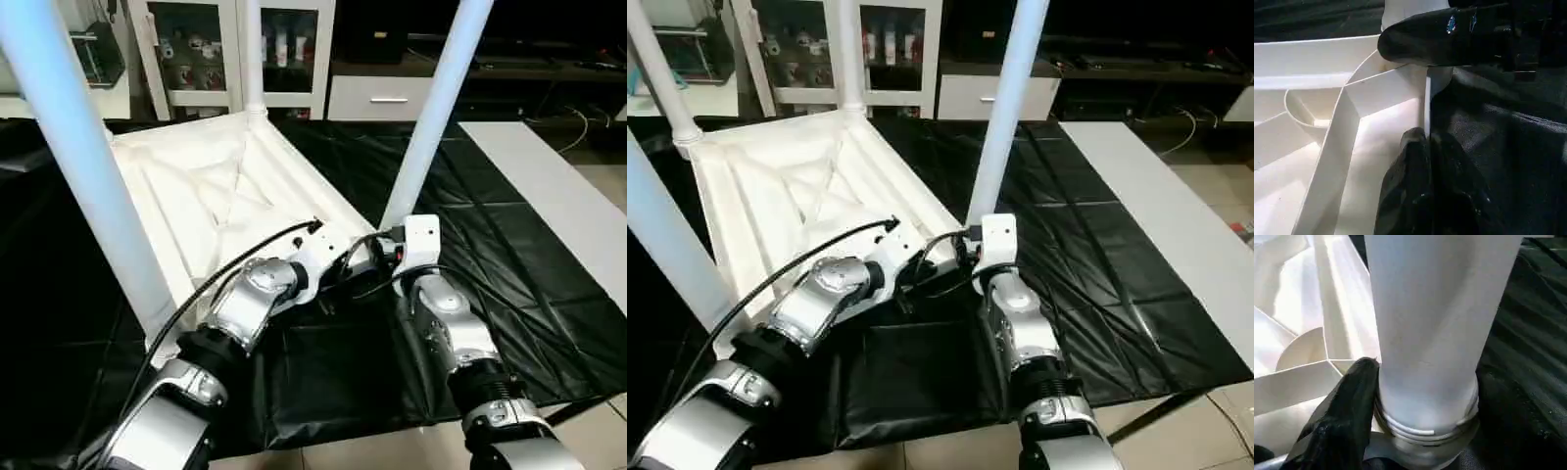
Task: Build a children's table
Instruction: Rotate leg to tighten
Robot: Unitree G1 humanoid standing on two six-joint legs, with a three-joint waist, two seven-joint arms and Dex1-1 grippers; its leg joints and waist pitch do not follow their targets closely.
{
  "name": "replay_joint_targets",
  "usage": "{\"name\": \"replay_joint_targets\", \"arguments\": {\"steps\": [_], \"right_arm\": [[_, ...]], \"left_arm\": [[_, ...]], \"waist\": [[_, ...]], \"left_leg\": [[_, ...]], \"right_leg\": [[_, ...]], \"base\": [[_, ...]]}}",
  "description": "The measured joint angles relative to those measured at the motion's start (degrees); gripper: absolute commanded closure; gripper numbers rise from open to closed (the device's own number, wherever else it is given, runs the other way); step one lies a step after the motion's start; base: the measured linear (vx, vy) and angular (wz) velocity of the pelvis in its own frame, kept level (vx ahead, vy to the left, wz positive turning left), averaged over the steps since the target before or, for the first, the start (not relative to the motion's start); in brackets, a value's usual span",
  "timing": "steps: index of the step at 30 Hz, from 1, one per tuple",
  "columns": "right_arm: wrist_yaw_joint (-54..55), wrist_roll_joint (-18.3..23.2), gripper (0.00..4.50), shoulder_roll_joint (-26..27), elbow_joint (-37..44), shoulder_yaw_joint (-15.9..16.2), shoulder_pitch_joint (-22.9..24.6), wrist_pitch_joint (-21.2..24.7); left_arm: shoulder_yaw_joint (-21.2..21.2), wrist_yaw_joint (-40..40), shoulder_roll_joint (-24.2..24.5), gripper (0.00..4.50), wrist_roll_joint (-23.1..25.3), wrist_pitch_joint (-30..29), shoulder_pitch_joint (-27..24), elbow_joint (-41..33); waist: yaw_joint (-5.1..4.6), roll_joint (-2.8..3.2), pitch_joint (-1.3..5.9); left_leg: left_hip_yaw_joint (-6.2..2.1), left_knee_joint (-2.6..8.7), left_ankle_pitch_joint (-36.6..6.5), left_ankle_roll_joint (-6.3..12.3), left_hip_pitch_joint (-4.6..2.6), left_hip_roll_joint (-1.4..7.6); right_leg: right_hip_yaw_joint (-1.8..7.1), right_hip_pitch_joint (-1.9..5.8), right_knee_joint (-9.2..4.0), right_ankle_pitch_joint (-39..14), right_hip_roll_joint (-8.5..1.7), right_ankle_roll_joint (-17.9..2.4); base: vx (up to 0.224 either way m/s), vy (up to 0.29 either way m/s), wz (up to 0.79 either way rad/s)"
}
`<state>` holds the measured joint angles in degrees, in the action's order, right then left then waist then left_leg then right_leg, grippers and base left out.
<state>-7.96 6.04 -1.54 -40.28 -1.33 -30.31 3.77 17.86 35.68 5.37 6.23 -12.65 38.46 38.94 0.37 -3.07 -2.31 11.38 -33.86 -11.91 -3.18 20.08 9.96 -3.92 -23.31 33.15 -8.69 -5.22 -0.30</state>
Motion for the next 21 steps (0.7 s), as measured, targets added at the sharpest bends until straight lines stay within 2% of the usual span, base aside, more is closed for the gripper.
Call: {"name": "replay_joint_targets", "arguments": {"steps": [4, 7, 9, 12, 14, 17, 21], "right_arm": [[-8.14, 1.26, 0.94, -2.69, 3.94, 1.26, 2.65, -0.33], [-19.94, 4.08, 0.74, -7.74, 10.99, 3.69, 4.65, 1.62], [-27.55, 5.81, 0.74, -11.60, 15.32, 4.95, 5.95, 3.23], [-41.84, 9.53, 0.74, -20.57, 22.04, 7.15, 11.34, 5.68], [-48.36, 10.98, 0.74, -23.60, 24.08, 8.19, 13.45, 7.52], [-52.78, 11.78, 0.74, -25.65, 25.70, 9.22, 14.70, 8.75], [-54.78, 10.47, 0.74, -27.66, 26.02, 10.78, 15.09, 8.52]], "left_arm": [[0.08, 1.91, 2.64, 4.50, 0.28, 1.43, -1.71, -2.52], [-0.14, 6.83, 7.08, 4.50, -1.11, 1.67, -4.27, -6.79], [-0.07, 11.45, 9.29, 4.50, -2.31, 1.71, -5.41, -8.84], [0.45, 21.28, 14.26, 4.50, -5.29, 3.67, -7.98, -12.53], [0.52, 26.96, 16.98, 4.50, -6.95, 4.62, -8.76, -13.80], [1.17, 31.82, 18.44, 4.50, -8.29, 4.51, -9.49, -15.17], [2.12, 34.60, 19.25, 4.50, -8.85, 4.27, -9.60, -15.68]], "waist": [[-0.39, 0.09, -0.08], [-0.66, 0.26, -0.26], [-0.14, 0.32, -0.29], [0.77, 0.45, -0.32], [1.34, 0.47, -0.33], [1.61, 0.49, -0.35], [1.88, 0.43, -0.36]], "left_leg": [[0.00, 0.05, 0.00, 0.00, 0.10, 0.03], [-0.11, 0.15, 0.00, -0.01, 0.04, 0.09], [-0.13, 0.24, 0.00, -0.02, -0.01, 0.13], [-0.10, 0.35, -0.02, -0.02, -0.03, 0.12], [-0.06, 0.32, -0.04, 0.03, -0.01, 0.12], [0.04, 0.28, -0.07, 0.08, 0.01, 0.10], [0.05, 0.20, -0.07, 0.07, 0.00, 0.06]], "right_leg": [[-0.01, -0.03, 0.01, -0.06, 0.05, 0.12], [-0.07, -0.04, 0.01, -0.07, 0.14, 0.15], [-0.10, -0.07, -0.01, -0.09, 0.17, 0.17], [-0.08, -0.07, -0.06, -0.09, 0.15, 0.12], [-0.08, -0.15, -0.04, -0.07, 0.15, 0.06], [-0.03, -0.19, -0.03, -0.06, 0.10, 0.03], [-0.02, -0.14, -0.03, -0.02, 0.05, -0.03]], "base": [[0.000, 0.000, 0.00], [0.000, 0.000, 0.00], [0.000, 0.000, 0.00], [0.000, 0.000, 0.00], [0.000, 0.000, 0.00], [0.000, 0.000, 0.00], [0.000, 0.000, 0.00]]}}
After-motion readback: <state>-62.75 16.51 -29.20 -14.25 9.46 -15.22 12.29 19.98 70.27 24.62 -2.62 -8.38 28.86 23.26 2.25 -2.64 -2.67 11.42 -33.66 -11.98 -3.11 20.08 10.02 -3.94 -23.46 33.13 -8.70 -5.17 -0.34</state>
